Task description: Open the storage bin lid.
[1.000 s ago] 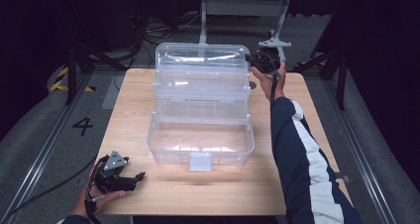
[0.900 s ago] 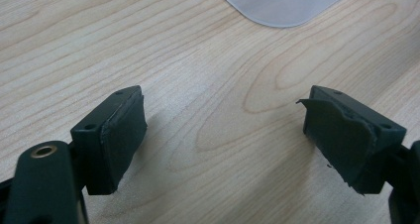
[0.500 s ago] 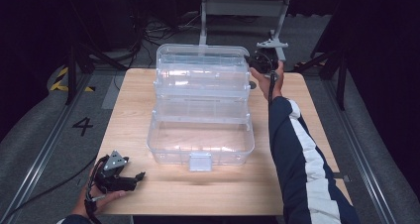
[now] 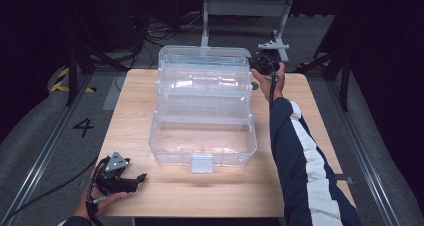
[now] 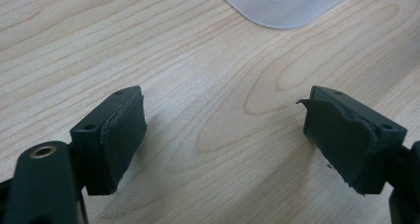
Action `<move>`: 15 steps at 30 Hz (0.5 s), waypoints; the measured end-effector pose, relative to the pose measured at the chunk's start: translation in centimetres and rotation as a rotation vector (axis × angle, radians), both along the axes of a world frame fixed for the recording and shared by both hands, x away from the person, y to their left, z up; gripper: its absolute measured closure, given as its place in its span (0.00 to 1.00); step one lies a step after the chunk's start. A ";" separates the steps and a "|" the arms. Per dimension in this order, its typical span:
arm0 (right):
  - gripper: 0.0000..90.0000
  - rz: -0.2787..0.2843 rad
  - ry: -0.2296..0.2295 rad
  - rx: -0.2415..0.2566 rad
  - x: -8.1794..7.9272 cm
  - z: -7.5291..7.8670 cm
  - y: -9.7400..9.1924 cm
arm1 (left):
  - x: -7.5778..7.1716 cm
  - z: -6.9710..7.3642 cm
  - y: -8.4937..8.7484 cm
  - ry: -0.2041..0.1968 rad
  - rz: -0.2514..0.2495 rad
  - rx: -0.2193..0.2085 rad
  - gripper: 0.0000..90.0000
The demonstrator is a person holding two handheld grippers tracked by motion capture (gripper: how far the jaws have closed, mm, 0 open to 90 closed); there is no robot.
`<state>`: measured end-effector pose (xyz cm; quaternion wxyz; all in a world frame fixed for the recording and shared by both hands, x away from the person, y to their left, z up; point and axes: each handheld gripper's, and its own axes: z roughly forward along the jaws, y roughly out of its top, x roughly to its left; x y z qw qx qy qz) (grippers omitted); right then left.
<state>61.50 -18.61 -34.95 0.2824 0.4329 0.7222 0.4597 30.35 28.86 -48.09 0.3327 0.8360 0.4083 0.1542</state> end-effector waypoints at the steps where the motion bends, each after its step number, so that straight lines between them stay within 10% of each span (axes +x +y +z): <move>1: 0.87 -0.001 0.001 -0.001 0.0 -0.1 0.0 | 0.0 0.0 0.0 0.001 0.000 0.001 0.19; 15: 0.85 -0.016 0.030 0.009 0.7 -1.0 0.0 | 0.1 0.0 0.0 -0.007 0.005 0.004 0.19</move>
